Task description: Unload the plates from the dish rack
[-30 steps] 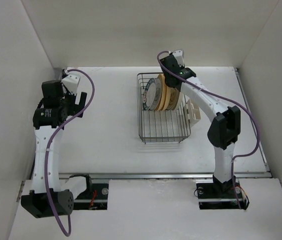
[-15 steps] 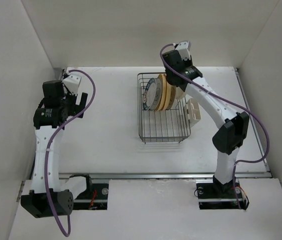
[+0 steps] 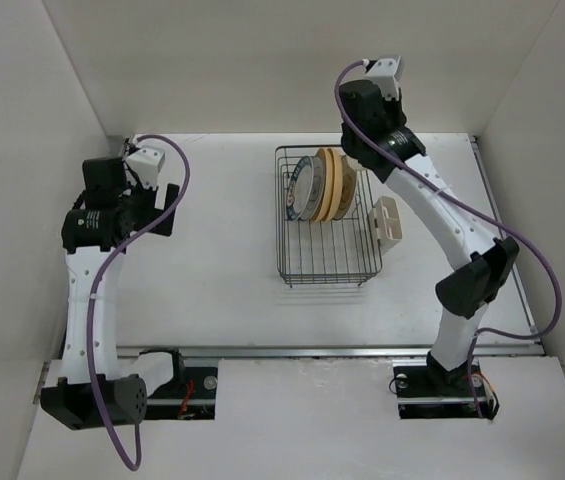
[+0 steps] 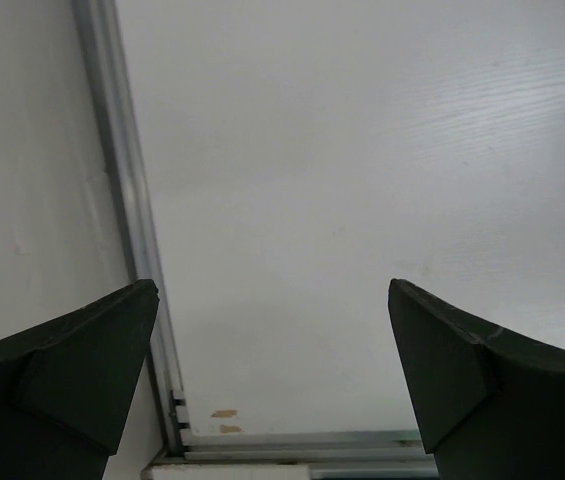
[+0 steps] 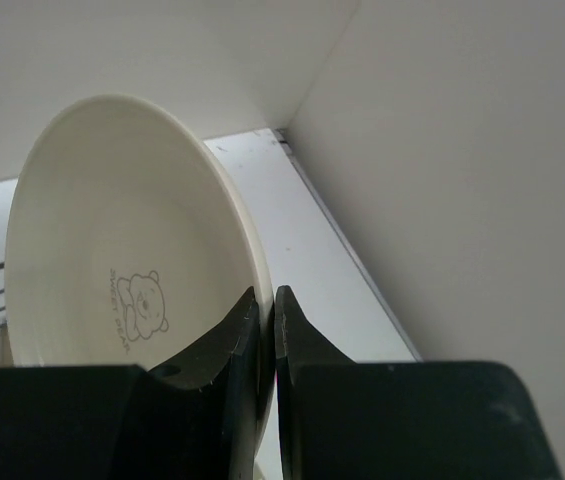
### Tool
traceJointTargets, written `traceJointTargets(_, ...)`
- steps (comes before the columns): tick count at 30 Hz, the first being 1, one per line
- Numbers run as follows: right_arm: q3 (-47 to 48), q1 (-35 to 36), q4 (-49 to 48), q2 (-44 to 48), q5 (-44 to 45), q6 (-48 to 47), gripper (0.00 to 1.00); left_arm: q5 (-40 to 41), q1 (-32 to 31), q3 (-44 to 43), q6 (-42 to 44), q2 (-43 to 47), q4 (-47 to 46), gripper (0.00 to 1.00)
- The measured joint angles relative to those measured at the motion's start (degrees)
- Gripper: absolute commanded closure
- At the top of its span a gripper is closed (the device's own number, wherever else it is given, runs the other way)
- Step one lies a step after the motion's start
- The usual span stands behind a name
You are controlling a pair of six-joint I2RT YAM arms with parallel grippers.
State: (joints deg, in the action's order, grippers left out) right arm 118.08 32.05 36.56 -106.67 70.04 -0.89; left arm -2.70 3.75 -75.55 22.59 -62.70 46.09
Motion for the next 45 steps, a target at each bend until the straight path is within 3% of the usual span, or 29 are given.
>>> traceJointTargets(11,3.41,4.59,-5.60,9.33,-15.10,1.29,1.00,-23.30,-0.09,-27.23,-7.87,-19.74,17.31,0.02)
traceJointTargets(18,-8.22,5.18,-11.69,10.95,-40.96,7.61,1.00,-29.42,-0.09,-27.06,-13.35,-25.29,15.34,0.08)
traceJointTargets(24,-14.05,8.02,-16.50,3.93,-62.71,11.47,1.00,-30.12,-0.17,-23.06,-16.57,-23.98,8.24,0.15)
traceJointTargets(28,-14.95,9.68,-18.91,-0.11,-74.03,13.38,1.00,-27.26,-0.17,-19.37,-16.98,-24.20,5.75,0.26)
traceJointTargets(32,-14.95,10.08,-21.33,-1.86,-82.07,14.62,1.00,-24.79,-0.17,-17.38,-16.96,-25.70,5.22,0.47)
traceJointTargets(37,-14.95,9.90,-22.25,-4.07,-84.78,14.86,1.00,-26.25,-0.50,-17.03,-16.57,-28.46,6.03,1.00)
traceJointTargets(43,-13.51,8.90,-21.51,-6.73,-85.57,15.34,1.00,-28.74,0.63,-17.22,-14.95,-29.62,8.79,1.00)
traceJointTargets(45,-11.45,9.33,-20.83,-7.74,-85.07,15.32,0.81,-29.51,1.99,-17.29,-15.02,-29.86,8.90,1.00)
